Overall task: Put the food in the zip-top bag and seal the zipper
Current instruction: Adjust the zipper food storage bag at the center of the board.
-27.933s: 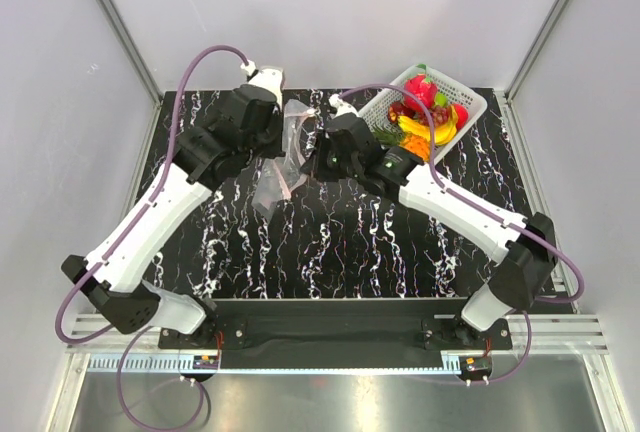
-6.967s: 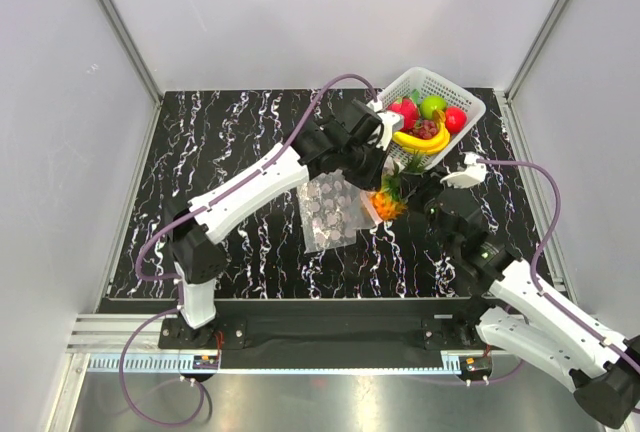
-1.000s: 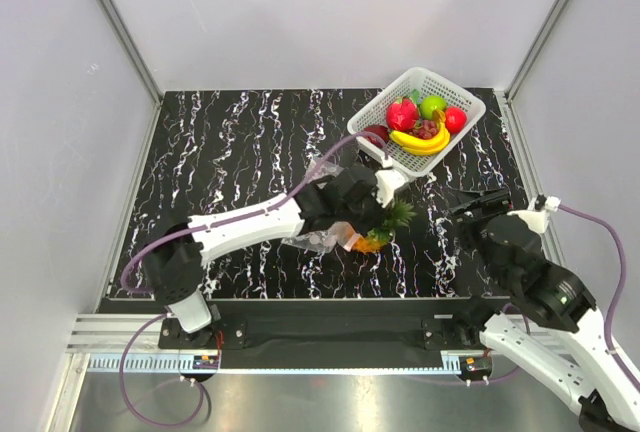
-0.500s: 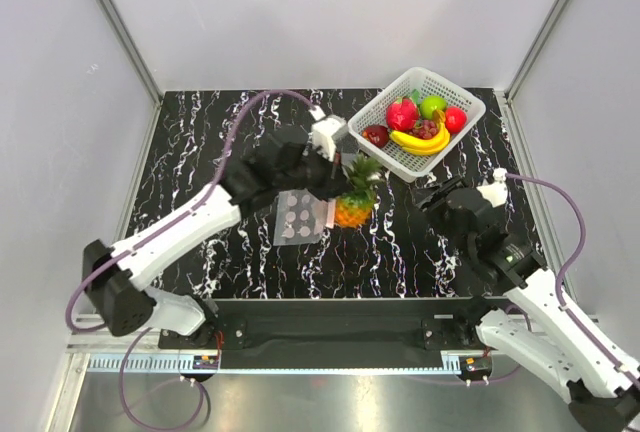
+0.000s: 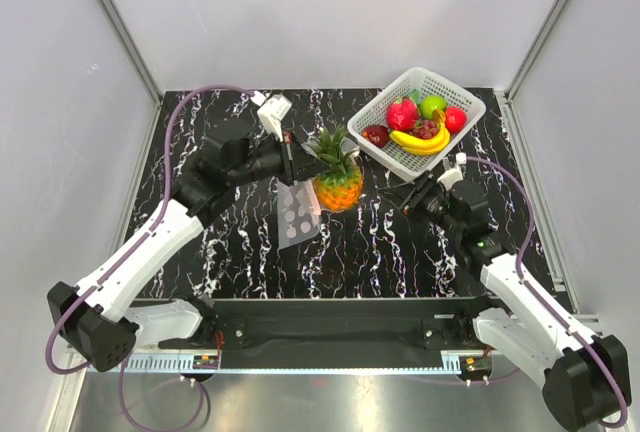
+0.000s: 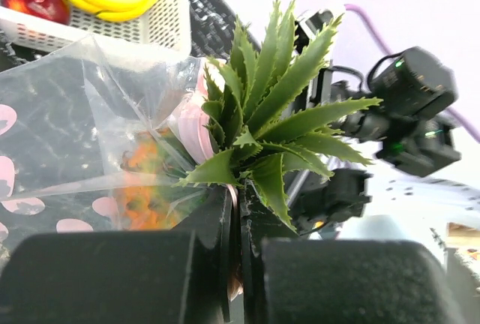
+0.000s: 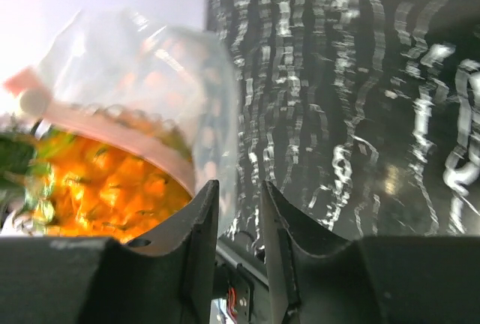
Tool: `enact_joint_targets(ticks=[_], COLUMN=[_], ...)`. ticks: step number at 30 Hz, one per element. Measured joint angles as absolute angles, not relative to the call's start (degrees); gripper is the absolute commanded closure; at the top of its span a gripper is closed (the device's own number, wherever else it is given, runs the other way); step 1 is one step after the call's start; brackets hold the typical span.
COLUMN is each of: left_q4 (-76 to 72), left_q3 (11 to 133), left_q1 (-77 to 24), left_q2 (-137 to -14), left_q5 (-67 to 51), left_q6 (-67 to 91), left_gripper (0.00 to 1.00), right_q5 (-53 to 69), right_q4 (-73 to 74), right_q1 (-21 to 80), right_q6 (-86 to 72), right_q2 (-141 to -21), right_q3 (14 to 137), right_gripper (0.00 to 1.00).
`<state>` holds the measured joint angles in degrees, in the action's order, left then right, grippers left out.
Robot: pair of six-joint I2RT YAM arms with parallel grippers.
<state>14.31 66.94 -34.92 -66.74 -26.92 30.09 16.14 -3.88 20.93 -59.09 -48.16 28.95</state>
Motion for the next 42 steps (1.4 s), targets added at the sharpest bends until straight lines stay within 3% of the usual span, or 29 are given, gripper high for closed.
enact_joint_targets(ticks=[4,12,42], left_q4=[10.5,4.1,-0.1], left_q3=[66.1,63.2,62.8], left_q1=[-33.5,-31.8,-31.1], left_q2=[-66.6,-66.6,-66.6], left_q5=[-29.4,-33.3,-35.4], left_q6=[34.1,41.0,45.1], left_gripper=[1.00,1.00,1.00], right_q5=[20.8,23.7,20.0], right_q4=[-11.4,-18.4,-14.3], right_q1=[20.9,23.4,27.0], right_q6=[-56.5,-51.1,-44.2], right_q2=[-49.8,-51.2,-48.8], right_q3=[28.9,29.0,30.9], right_gripper=[0.70,0.67,0.66])
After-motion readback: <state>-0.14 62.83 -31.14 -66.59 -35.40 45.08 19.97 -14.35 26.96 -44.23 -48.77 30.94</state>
